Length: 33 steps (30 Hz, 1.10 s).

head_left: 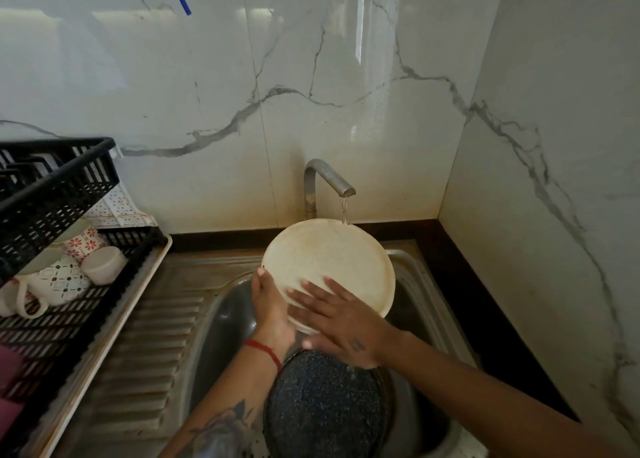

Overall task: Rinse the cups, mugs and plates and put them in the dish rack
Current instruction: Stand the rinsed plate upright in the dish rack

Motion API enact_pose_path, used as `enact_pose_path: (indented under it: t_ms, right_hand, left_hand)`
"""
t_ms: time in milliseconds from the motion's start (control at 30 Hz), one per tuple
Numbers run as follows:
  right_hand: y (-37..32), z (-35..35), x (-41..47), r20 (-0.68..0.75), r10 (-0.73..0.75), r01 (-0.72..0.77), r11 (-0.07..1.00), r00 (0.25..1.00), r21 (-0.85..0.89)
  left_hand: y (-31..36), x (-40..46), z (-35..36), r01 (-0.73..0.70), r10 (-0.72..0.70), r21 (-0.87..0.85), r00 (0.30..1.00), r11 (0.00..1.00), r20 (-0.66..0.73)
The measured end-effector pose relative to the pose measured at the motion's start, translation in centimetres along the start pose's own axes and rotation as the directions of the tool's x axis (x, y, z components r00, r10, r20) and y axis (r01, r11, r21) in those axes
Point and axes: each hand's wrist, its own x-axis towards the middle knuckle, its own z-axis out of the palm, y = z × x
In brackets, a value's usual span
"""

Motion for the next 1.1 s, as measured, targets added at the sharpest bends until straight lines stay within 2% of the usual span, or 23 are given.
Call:
enact_pose_path:
  t_ms: [67,133,233,300,367,433,500,533,567,600,700,767,833,900,1000,1067,1100]
  right_hand:
    - [1.3,-0.3,-2.3,-0.106,-0.083,0.077,0.995,0.991,-0.066]
    - [2.5,-0.8,-3.5,-0.252,-0.059,0.048,0.998,0.966,-0.052]
    - [1.2,-1.0,-1.5,-0.374,0.025,-0.017,1.000,0.927,0.024]
    - [-0.3,-0.7,0.2,-0.404,0.032,0.001,0.997,0.914,0.081]
    - [0.1,-0.8,-0.2,-0.368,-0.006,0.043,0.995,0.930,0.091]
    - [1.9,-0.9,-1.9,-0.250,-0.005,0.011,1.000,0.968,0.023]
    - [3.6,-0.9,-3.4,-0.112,0.197,-0.198,0.980,0.974,0.001]
    - [3.7,-0.8,-3.5,-0.056,0.322,-0.321,0.947,0.945,0.015]
    - [3.2,-0.6,-3.0,-0.017,0.391,-0.390,0.920,0.920,0.043]
    - [2.3,-0.4,-2.1,0.000,0.395,-0.394,0.917,0.919,0.066]
    - [-0.8,0.1,0.2,-0.163,0.204,-0.190,0.977,0.965,0.095]
    - [-0.7,0.0,-0.7,-0.254,0.079,-0.060,0.995,0.964,0.080]
    - [0.8,-0.4,-2.7,-0.277,-0.029,0.050,0.996,0.960,0.067]
    - [1.9,-0.8,-3.7,-0.304,-0.030,0.042,0.999,0.952,0.032]
    - [0.6,-1.3,-1.3,-0.390,0.084,-0.065,0.996,0.917,0.061]
    - [-0.5,-1.2,0.4,-0.366,0.074,-0.039,0.994,0.928,0.103]
    - [-0.5,-1.3,0.6,-0.296,0.067,-0.028,0.990,0.953,0.135]
  left_hand:
    - [1.4,1.1,-0.5,-0.035,0.034,0.086,0.999,0.996,0.009]
    - [2.0,1.2,0.0,-0.113,0.119,0.116,0.992,0.987,-0.042]
    - [0.4,-2.1,2.2,-0.308,0.304,0.009,0.932,0.951,-0.198]
    - [-0.7,-4.0,2.9,-0.358,0.342,-0.097,0.928,0.929,-0.148]
    - [-0.3,-3.5,2.5,-0.317,0.311,-0.079,0.947,0.945,-0.083]
    - [0.8,-2.0,1.4,-0.277,0.276,-0.015,0.960,0.961,-0.049]
    - [1.3,-1.2,0.7,-0.280,0.280,0.008,0.960,0.960,-0.007]
    - [1.3,-1.3,0.8,-0.290,0.290,0.013,0.957,0.957,0.007]
    - [1.0,-1.6,1.0,-0.300,0.300,0.013,0.954,0.954,0.011]
    - [0.6,-1.9,1.3,-0.308,0.308,0.003,0.952,0.951,0.003]
    - [-0.1,-2.3,1.8,-0.276,0.275,-0.022,0.960,0.961,-0.043]
    - [0.8,-1.5,1.2,-0.250,0.252,0.050,0.966,0.967,-0.048]
    - [2.4,-0.1,0.3,-0.250,0.254,0.143,0.967,0.958,-0.014]
    - [3.0,0.2,0.4,-0.289,0.298,0.156,0.954,0.945,-0.038]
    - [1.0,-2.3,2.4,-0.365,0.368,0.048,0.920,0.930,-0.135]
    - [-0.3,-3.7,3.2,-0.342,0.332,-0.067,0.935,0.937,-0.123]
    - [-0.3,-3.6,3.1,-0.323,0.311,-0.098,0.943,0.941,-0.115]
